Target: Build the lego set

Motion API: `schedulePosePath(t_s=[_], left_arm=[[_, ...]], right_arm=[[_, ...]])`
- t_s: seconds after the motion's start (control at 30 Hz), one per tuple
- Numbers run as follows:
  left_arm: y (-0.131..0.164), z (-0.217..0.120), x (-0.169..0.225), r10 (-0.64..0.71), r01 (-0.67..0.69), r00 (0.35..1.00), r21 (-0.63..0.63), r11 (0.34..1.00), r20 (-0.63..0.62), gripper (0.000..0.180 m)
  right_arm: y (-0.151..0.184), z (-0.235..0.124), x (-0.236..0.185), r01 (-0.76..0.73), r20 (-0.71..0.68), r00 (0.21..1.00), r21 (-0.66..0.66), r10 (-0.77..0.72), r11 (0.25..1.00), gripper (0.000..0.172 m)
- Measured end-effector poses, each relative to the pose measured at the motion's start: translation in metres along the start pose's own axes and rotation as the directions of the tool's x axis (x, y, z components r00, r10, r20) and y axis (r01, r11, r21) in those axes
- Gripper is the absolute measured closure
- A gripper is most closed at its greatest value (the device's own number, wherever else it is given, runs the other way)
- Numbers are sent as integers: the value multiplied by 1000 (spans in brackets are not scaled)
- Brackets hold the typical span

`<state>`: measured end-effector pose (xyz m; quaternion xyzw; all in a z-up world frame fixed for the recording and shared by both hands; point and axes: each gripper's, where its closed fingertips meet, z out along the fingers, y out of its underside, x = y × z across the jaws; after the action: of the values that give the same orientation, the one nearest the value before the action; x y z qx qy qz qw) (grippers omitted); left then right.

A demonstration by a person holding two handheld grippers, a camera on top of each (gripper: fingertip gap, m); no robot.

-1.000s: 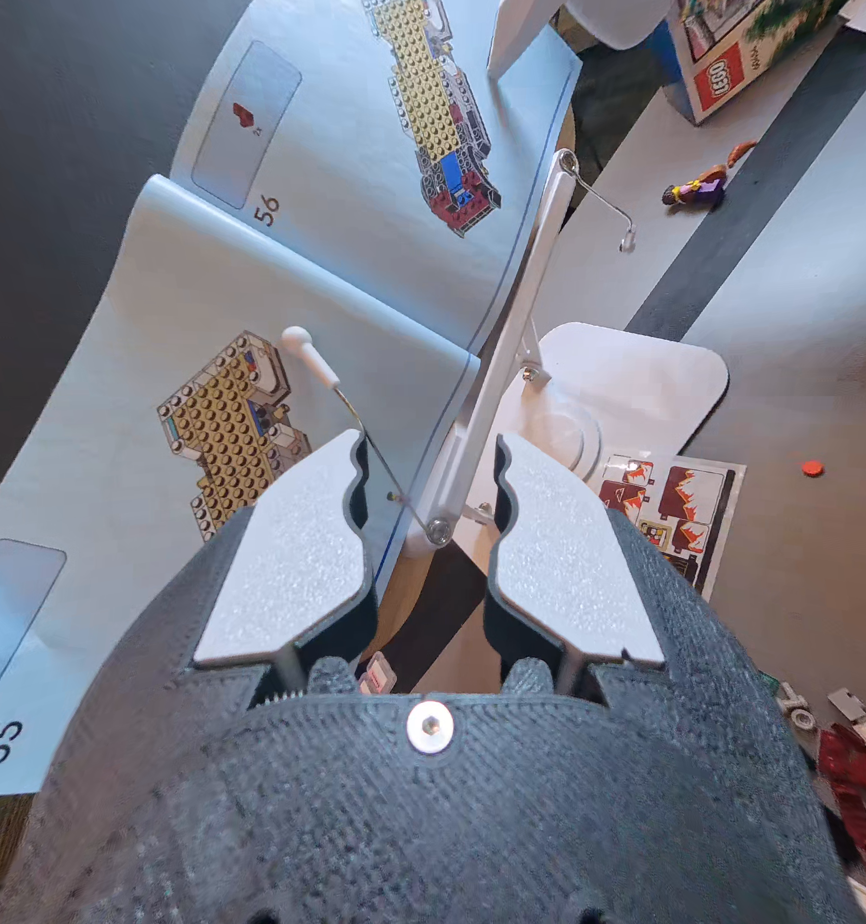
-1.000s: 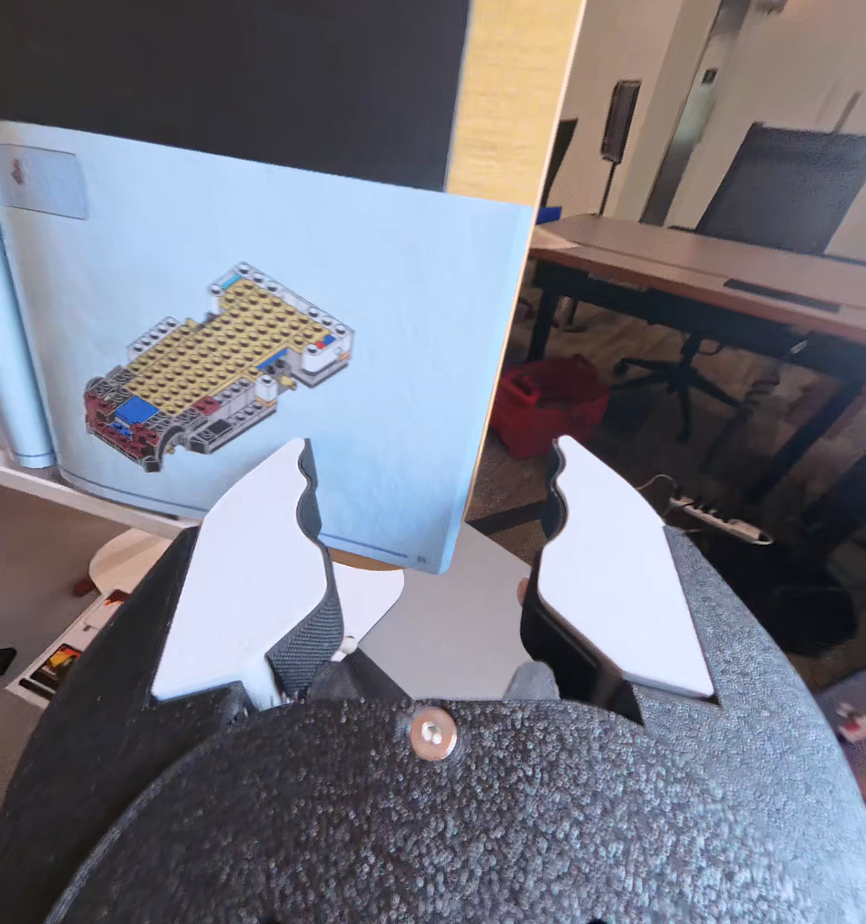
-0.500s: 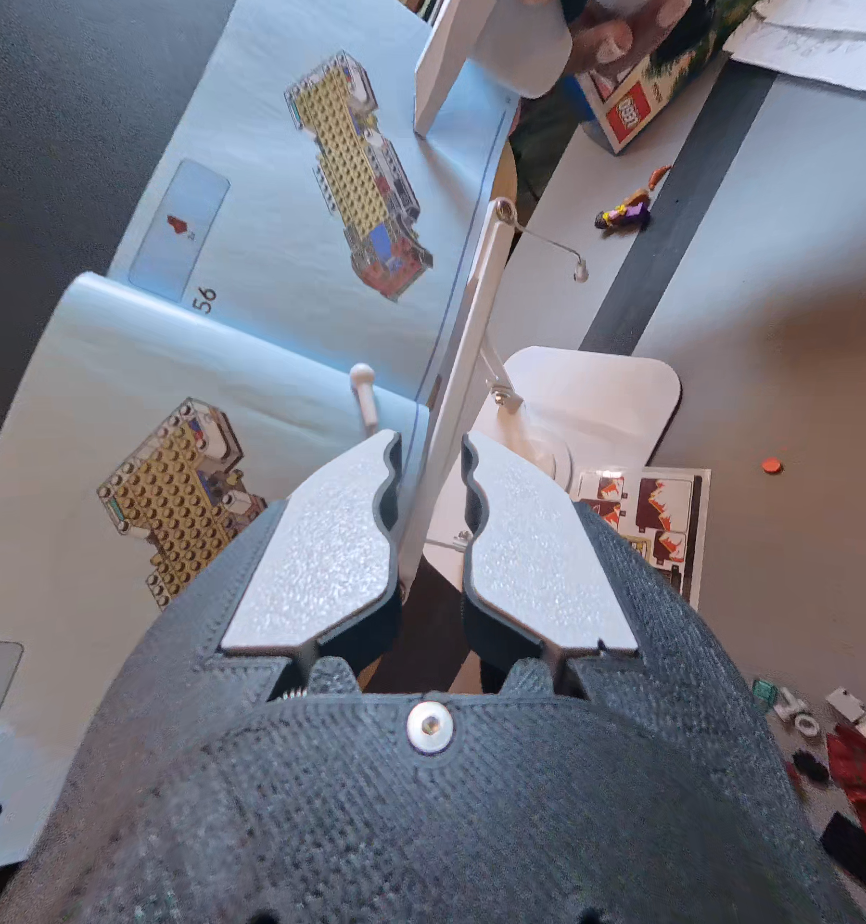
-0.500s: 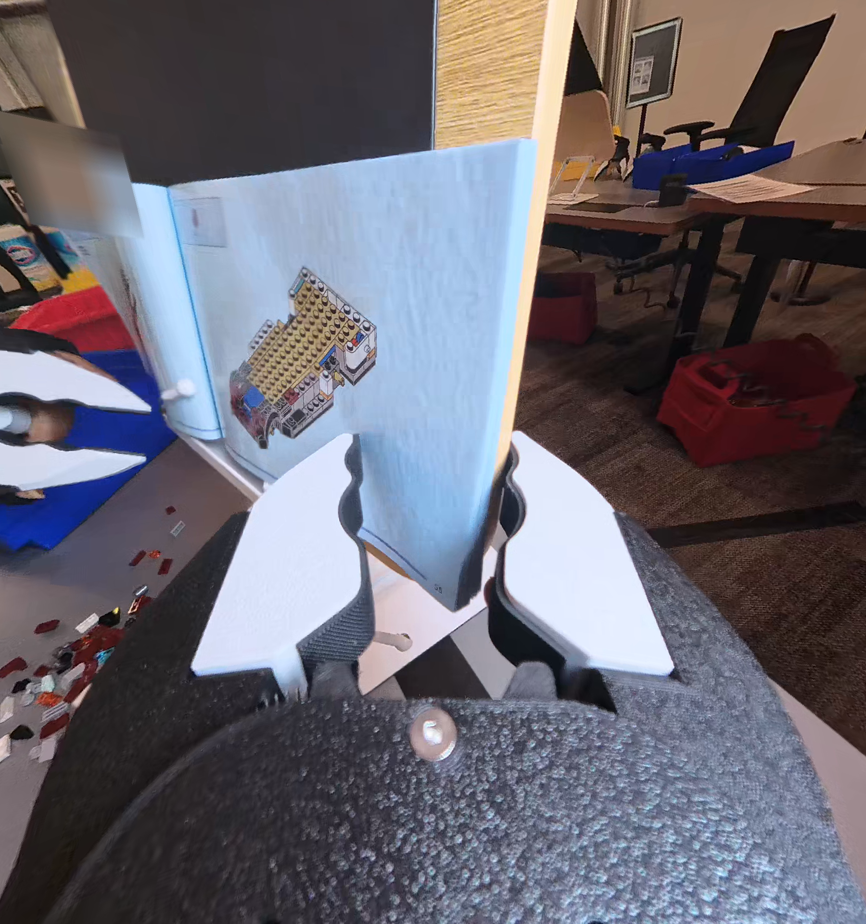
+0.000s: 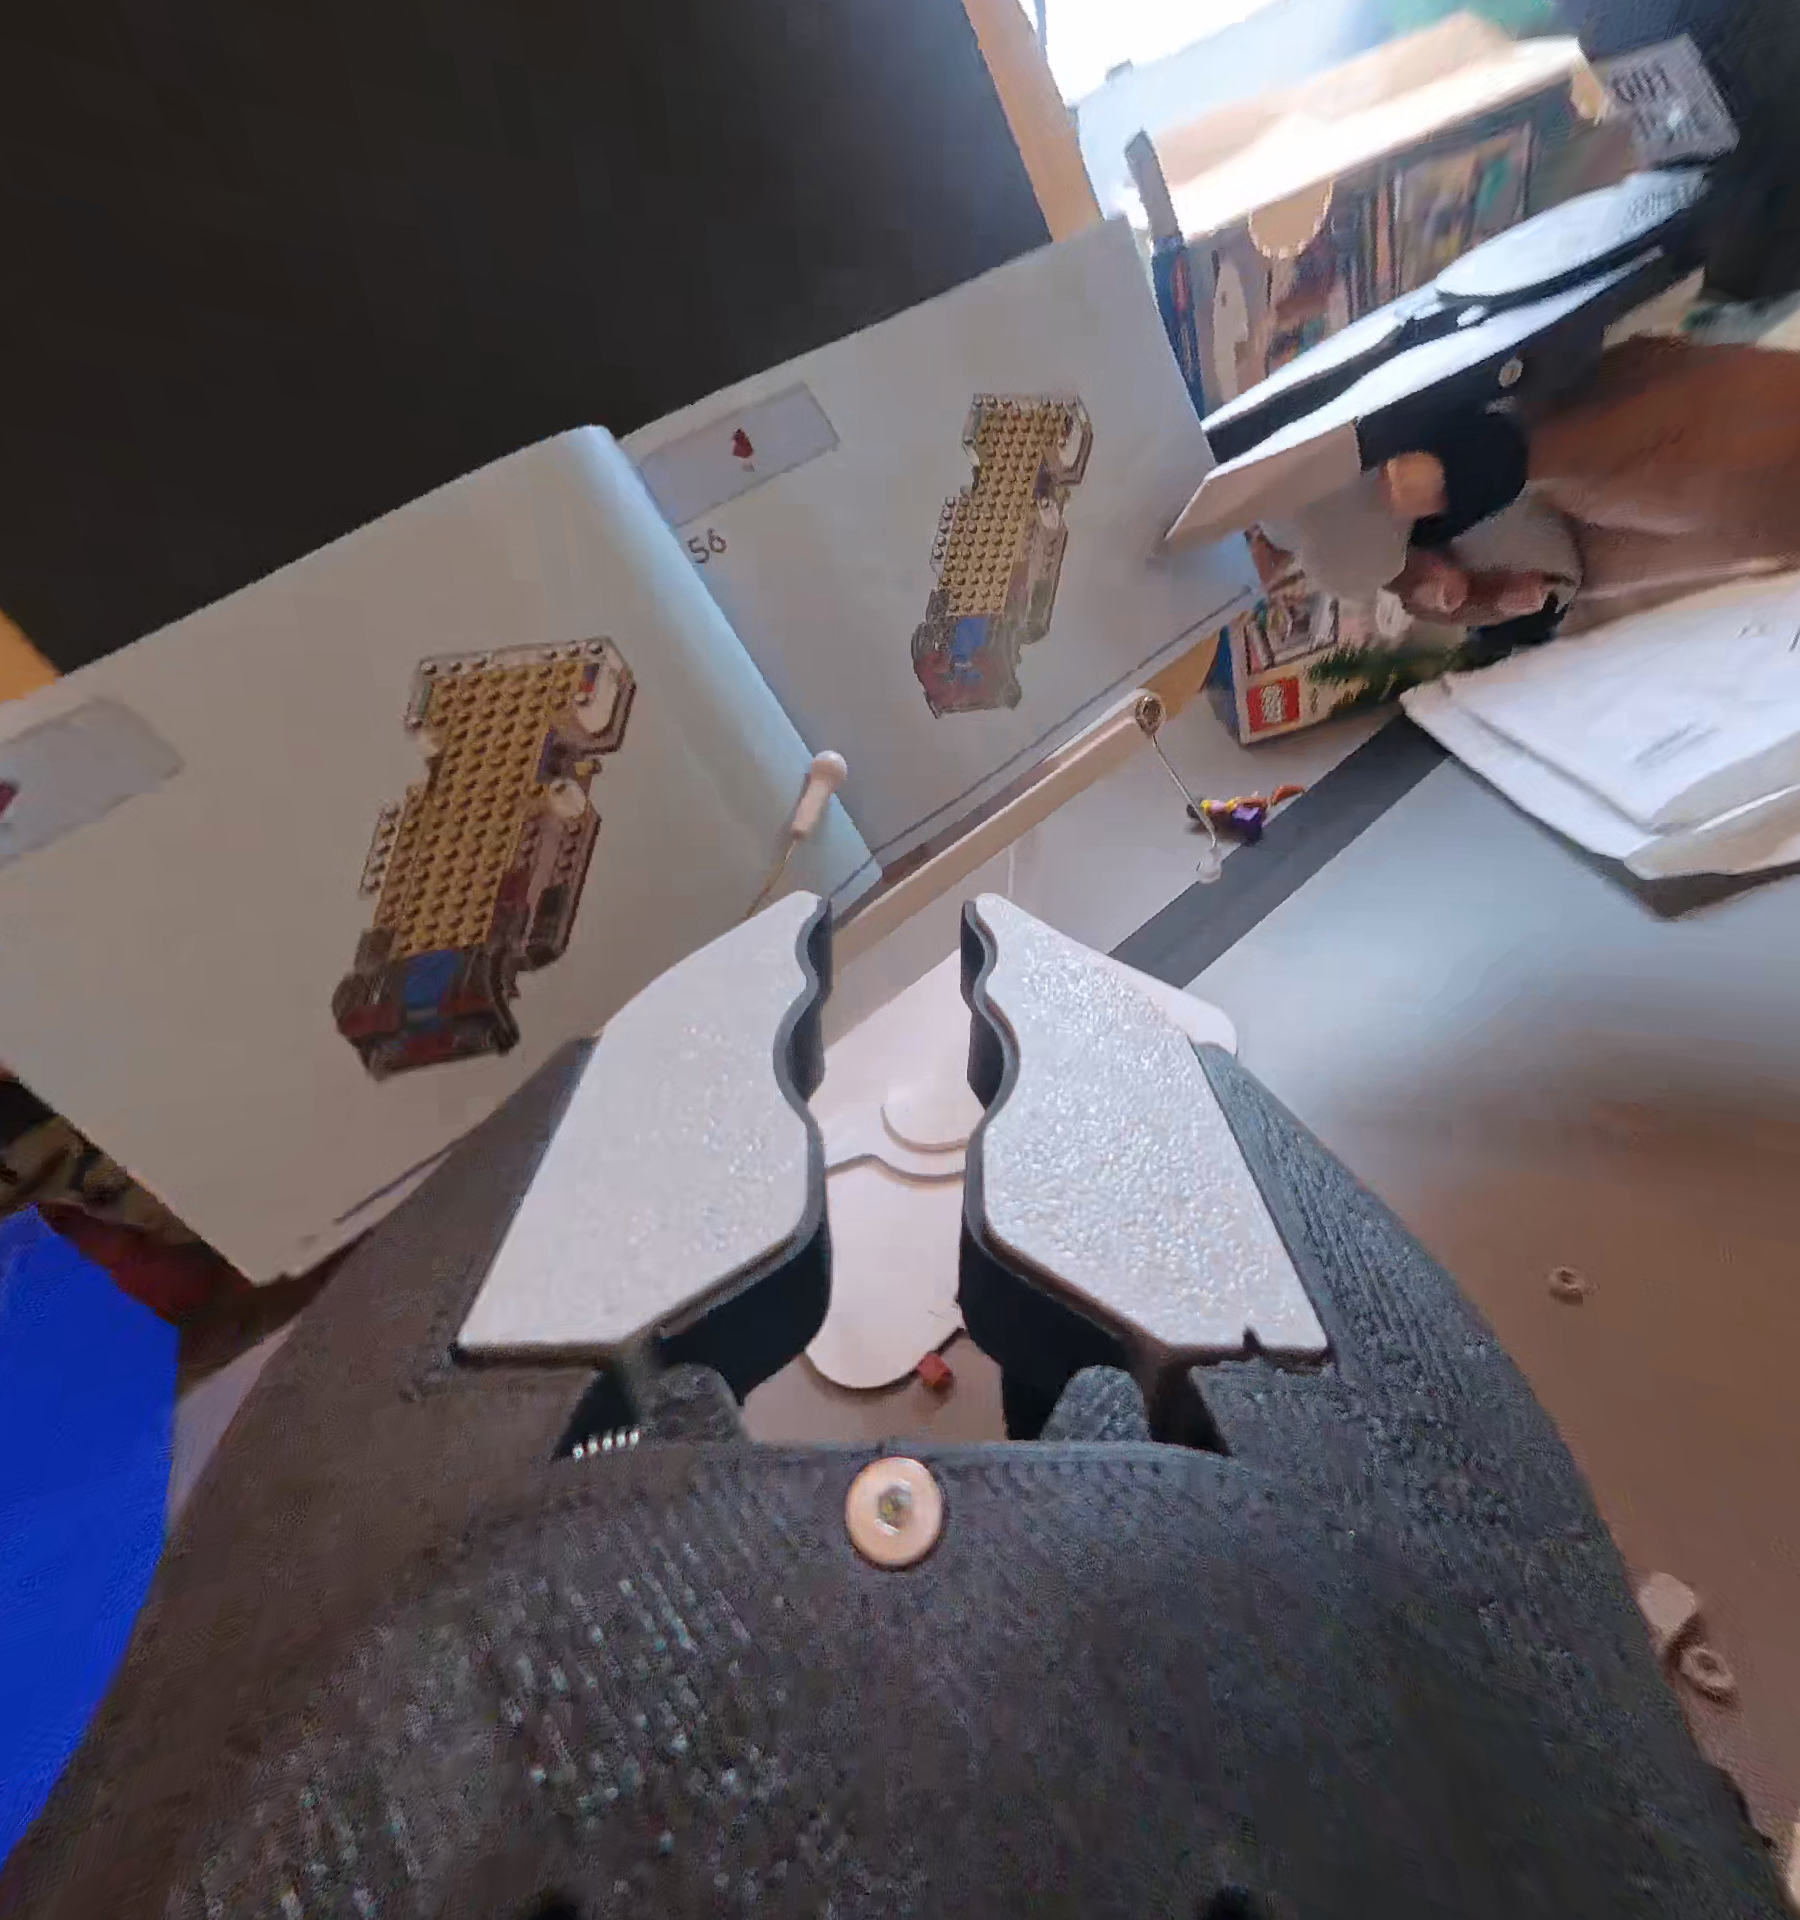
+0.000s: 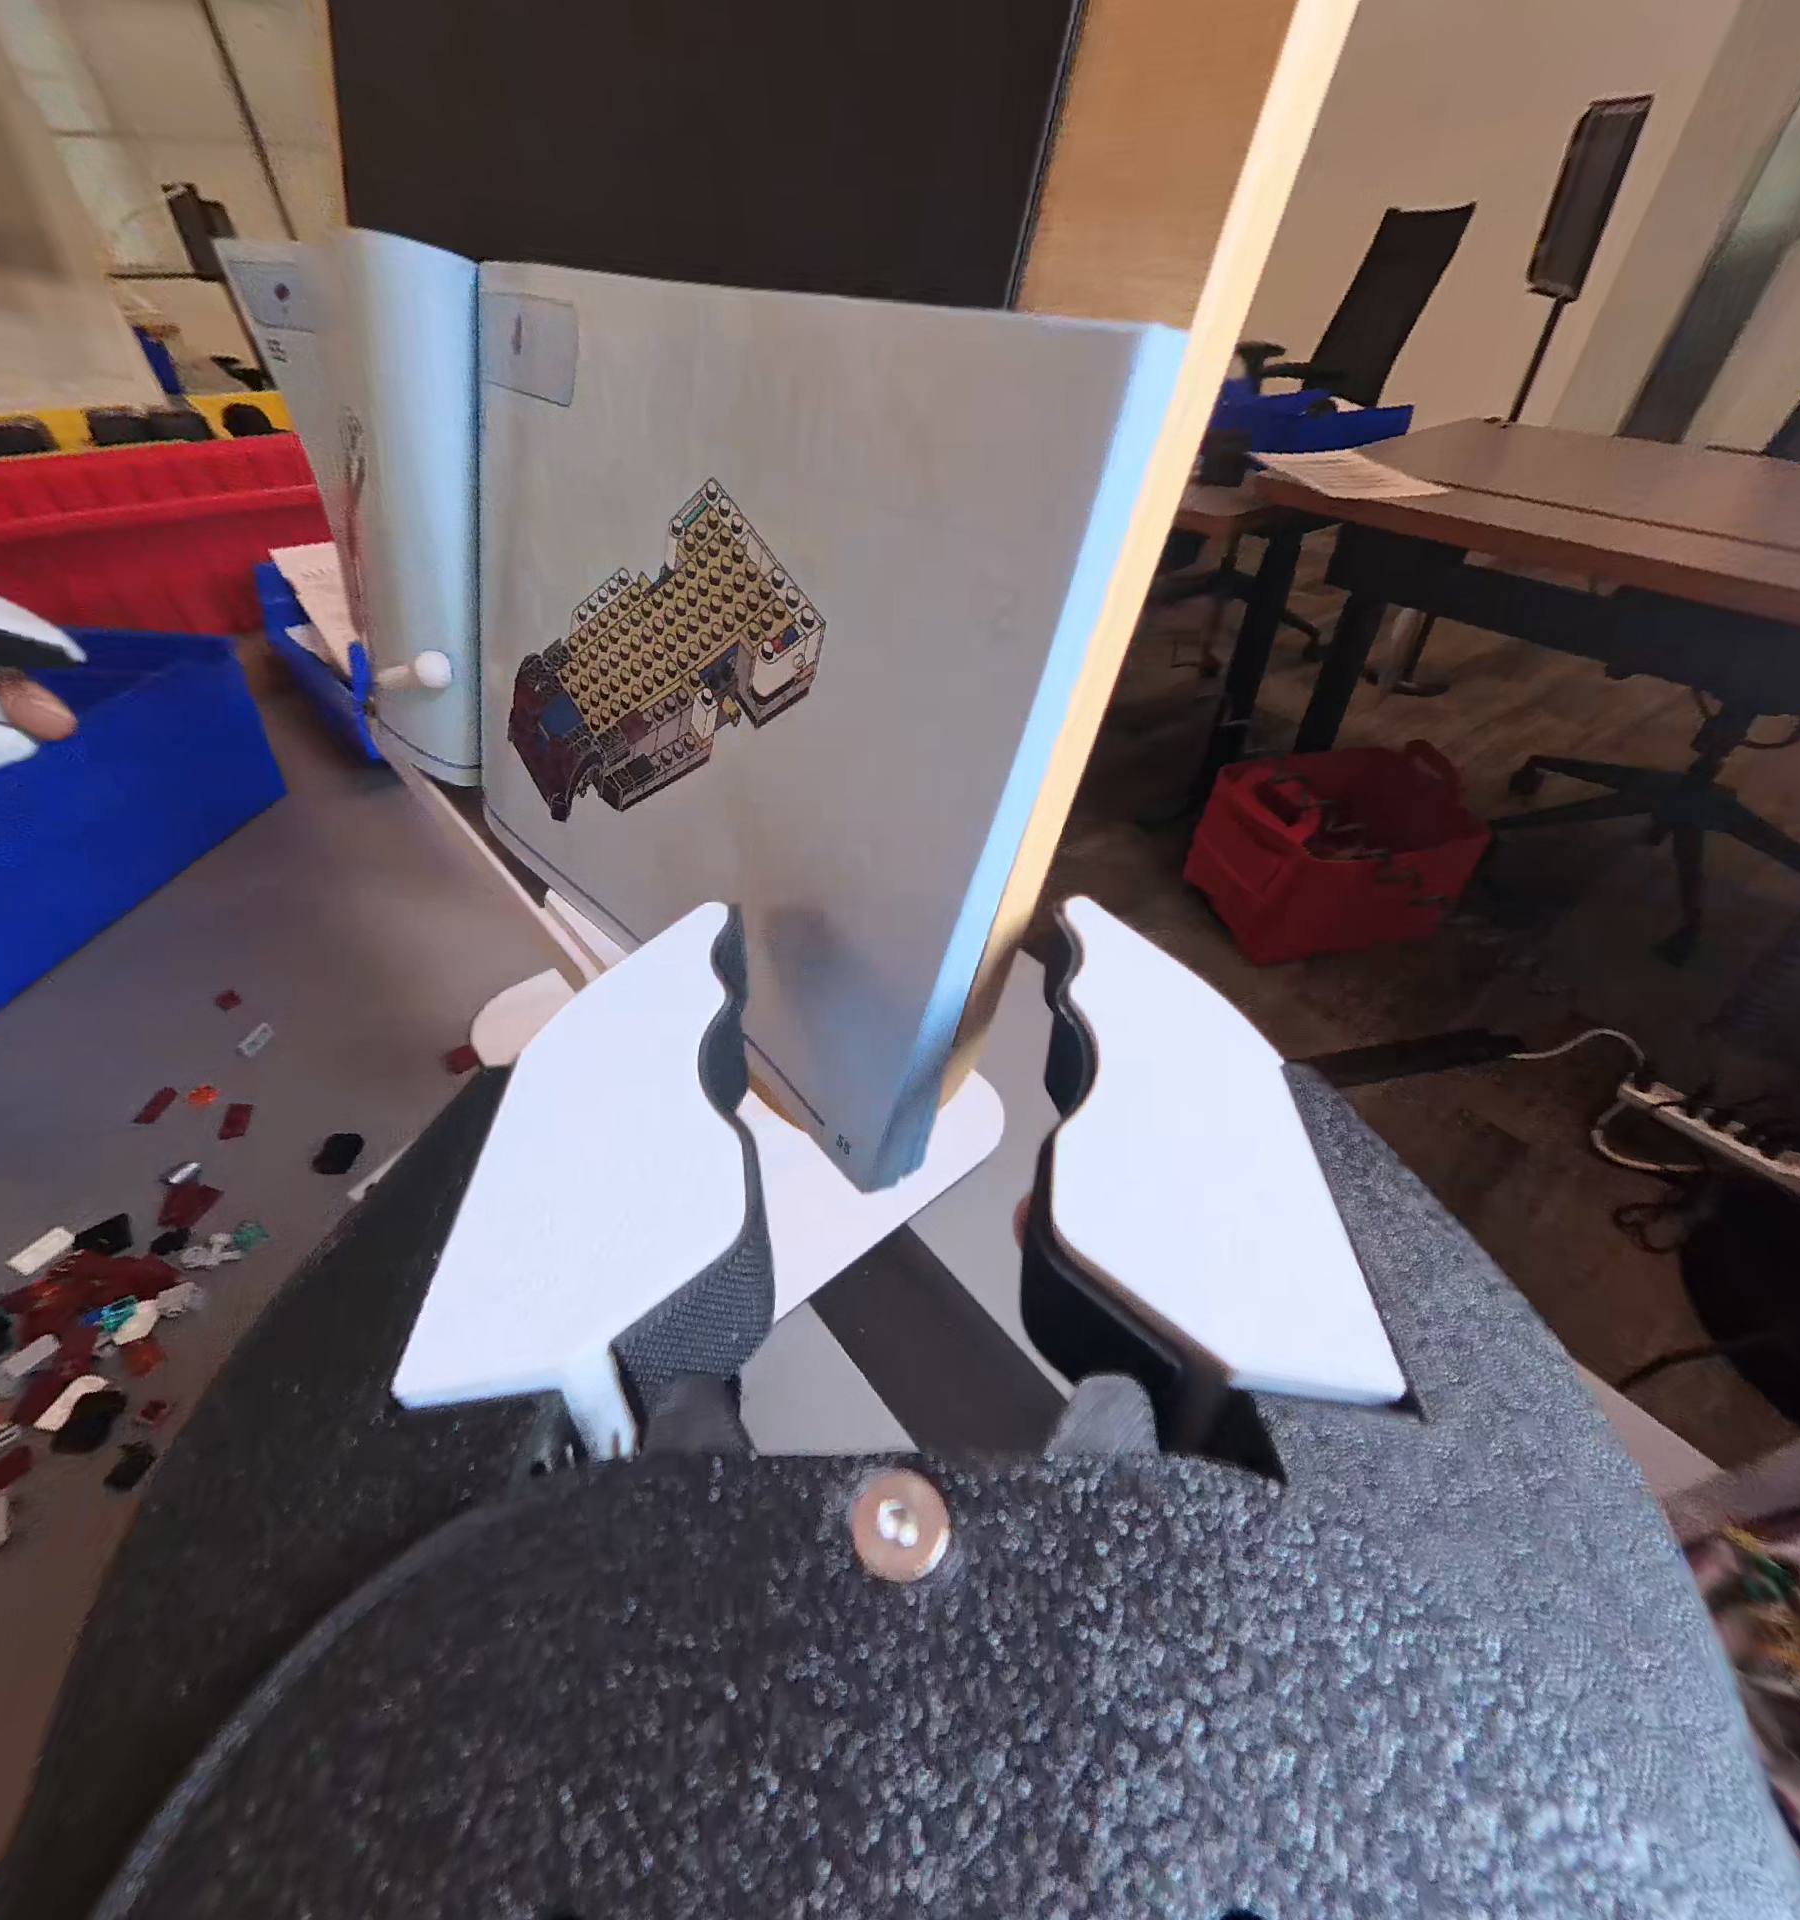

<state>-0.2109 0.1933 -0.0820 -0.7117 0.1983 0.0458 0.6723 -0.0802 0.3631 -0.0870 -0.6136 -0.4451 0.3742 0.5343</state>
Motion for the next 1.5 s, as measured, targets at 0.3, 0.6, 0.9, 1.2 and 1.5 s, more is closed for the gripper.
schedulePosePath(t_s=[0.3,0.6,0.9,1.2,1.5], left_arm=[[32,-60,13,-194,195,980,54,979,-38,168],[53,-78,16,-297,297,955,71,952,-21,172],[78,-99,32,-266,265,964,55,963,0,170],[69,-142,52,-249,250,968,69,966,-17,175],[106,-145,87,-123,110,980,-86,990,-155,176]], right_arm=[[0,-16,-33,365,-271,888,-76,-372,928,157],[4,12,8,275,-383,866,-173,-321,946,168],[-8,-60,-115,234,-144,961,-26,-235,972,146],[78,-174,-237,91,-74,993,5,-90,996,143],[113,-172,-255,61,147,987,28,-64,998,149]])
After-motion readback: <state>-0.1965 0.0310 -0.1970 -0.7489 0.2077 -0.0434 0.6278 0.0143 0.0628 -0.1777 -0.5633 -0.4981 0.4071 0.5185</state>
